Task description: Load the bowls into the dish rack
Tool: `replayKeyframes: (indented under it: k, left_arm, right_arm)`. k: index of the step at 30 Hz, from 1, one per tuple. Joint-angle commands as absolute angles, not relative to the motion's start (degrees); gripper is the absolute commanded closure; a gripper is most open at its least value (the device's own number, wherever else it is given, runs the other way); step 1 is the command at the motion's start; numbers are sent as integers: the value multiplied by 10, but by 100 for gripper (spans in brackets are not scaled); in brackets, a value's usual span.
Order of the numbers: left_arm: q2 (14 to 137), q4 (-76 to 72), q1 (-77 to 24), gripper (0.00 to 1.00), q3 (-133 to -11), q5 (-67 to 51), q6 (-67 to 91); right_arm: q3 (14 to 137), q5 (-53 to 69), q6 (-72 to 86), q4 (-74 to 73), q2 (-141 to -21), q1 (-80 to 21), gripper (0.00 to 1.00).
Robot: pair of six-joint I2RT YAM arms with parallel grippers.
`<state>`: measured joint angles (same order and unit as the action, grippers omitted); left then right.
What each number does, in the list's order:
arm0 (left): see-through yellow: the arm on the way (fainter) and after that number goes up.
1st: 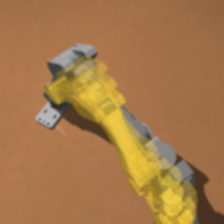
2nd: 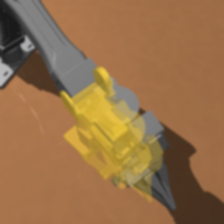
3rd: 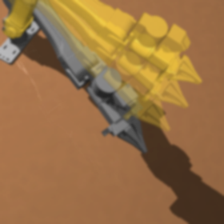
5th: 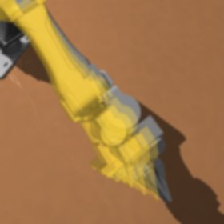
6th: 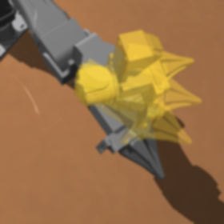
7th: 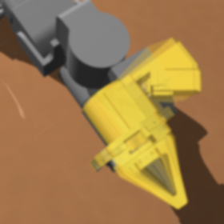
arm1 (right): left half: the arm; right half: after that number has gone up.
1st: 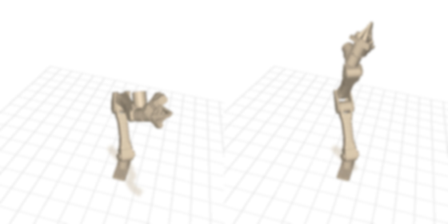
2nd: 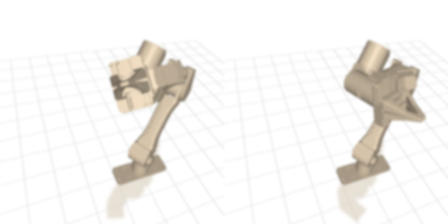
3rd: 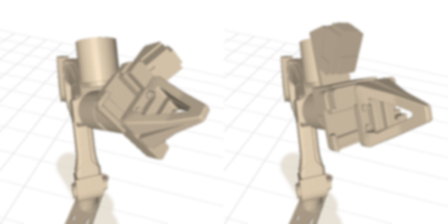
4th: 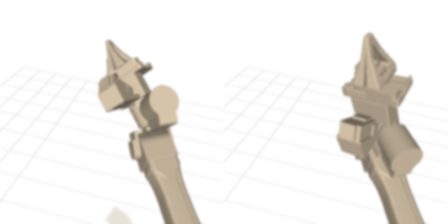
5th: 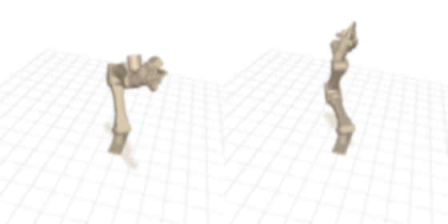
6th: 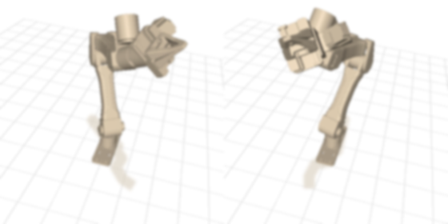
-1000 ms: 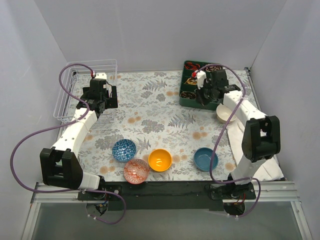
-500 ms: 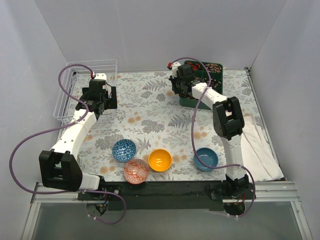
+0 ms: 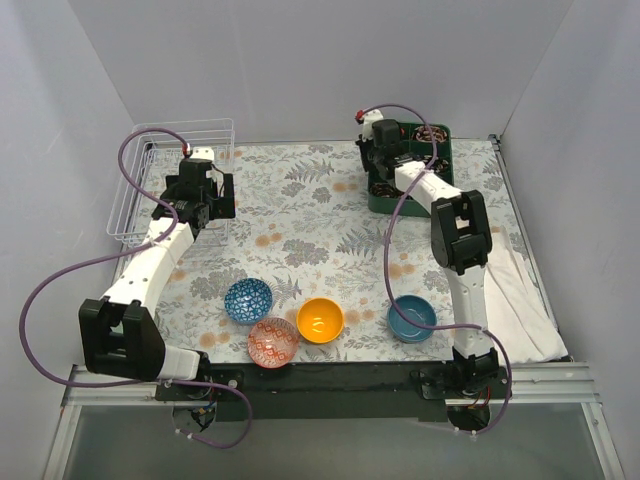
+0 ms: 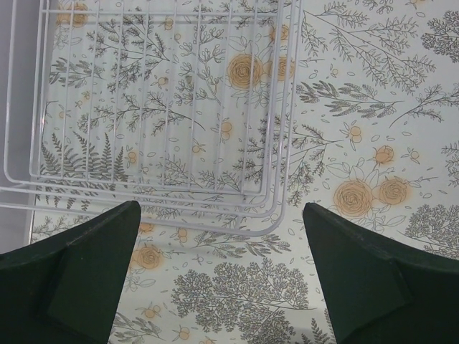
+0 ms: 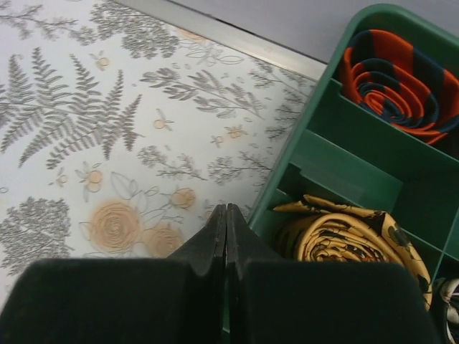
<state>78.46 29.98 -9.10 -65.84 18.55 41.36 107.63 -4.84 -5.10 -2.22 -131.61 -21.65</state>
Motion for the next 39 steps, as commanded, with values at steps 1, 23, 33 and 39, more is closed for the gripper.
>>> replayKeyframes:
  k: [1, 23, 33, 39]
  left_arm:
    - [791, 301, -88, 2, -682, 180, 411]
    - [826, 241, -88, 2, -791, 207, 309]
    - [908, 283, -86, 11, -828, 147, 297]
    - [951, 285, -86, 16, -835, 146, 316]
  right_arm:
    - [1071, -93, -80, -36, -1317, -163, 99]
    - [987, 62, -88, -49, -1173, -138, 99]
    - [931, 166, -68, -69, -1059, -168, 29]
    - [905, 142, -69, -83, -1031, -168, 31]
